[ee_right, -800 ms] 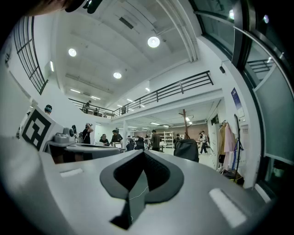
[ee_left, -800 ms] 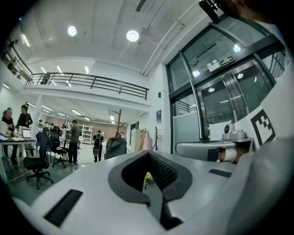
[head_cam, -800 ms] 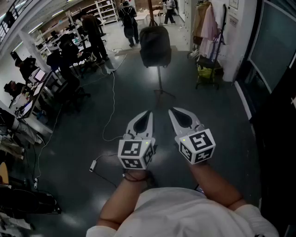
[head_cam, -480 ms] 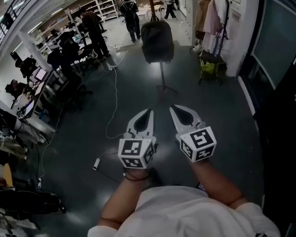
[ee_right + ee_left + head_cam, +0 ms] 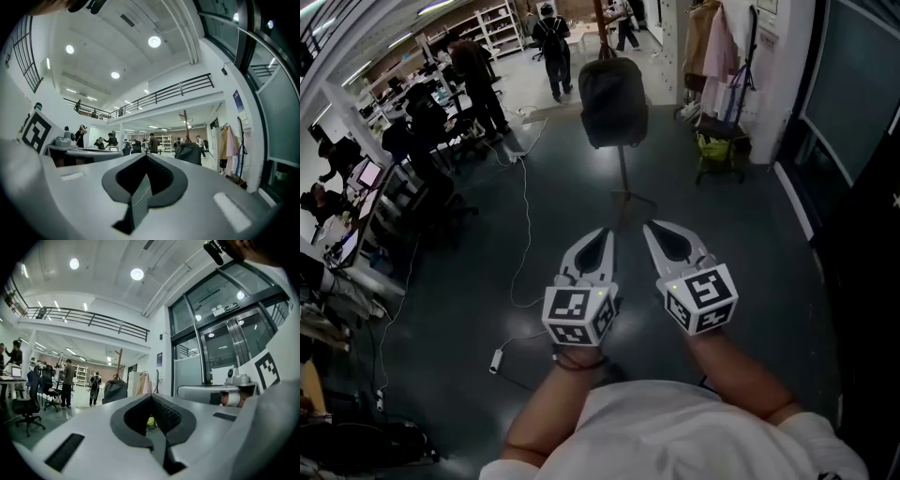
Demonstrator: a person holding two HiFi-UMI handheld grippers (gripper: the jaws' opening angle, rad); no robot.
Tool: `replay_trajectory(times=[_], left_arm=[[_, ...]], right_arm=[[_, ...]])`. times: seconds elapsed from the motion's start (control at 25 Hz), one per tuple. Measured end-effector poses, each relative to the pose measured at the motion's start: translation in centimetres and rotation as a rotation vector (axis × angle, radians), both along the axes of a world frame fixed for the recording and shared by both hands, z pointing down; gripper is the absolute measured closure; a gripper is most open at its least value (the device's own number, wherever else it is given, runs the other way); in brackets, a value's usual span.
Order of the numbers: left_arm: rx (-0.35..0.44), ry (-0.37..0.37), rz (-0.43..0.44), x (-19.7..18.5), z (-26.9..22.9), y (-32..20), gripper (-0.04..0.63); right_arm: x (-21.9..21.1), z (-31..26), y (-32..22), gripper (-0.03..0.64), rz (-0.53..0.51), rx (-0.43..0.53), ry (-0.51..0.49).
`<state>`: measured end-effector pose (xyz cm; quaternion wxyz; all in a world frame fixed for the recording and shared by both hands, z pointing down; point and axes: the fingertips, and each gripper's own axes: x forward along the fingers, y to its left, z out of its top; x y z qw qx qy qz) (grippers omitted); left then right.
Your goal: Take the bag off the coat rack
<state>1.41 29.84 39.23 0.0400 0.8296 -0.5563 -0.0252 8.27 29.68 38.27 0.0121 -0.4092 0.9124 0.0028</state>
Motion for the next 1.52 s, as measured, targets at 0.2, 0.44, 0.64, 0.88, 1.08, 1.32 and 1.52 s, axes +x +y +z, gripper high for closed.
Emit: replay_trajectory(times=[0.2,0.44,0.64,0.88,1.08,1.32,1.52], left_arm=[[0.0,-0.005,0.063,-3.6,-1.1,-4.2,0.589],[-0.005,-0.011,0.116,-8.5,-1.3,-8.3,0.589],[-0.02,0.003,0.109,-9.8,0.2,-13.1,0.589],[-0.034,0.01,0.078,-8.8,0.8,-21.4,0.589],[-0.04,-0.01,0.074,-6.7,0.9,-29.5,0.589],[-0.041,-0.01,0.044,-4.1,0.7,-38.9,0.589],[-0.052,-0.009,0.007,-2.8,1.2,-44.8,0.589]], right_arm=[[-4.2,-0.9,-4.3,0.615,0.04,-0.003,0.008],[-8.3,-0.8,-8.8,0.615,0.097,-0.014,0.005],[-9.1,0.6,-13.4,0.615,0.101,-0.027,0.021],[-8.0,1.3,-22.3,0.615,0.076,-0.03,0.019],[-6.9,0.4,-30.6,0.615,0.028,-0.018,0.012],[-4.9,0.5,-39.6,0.615,-0.047,-0.017,0.018],[-3.1,1.4,-45.5,0.615,-0.074,-0.041,0.018]])
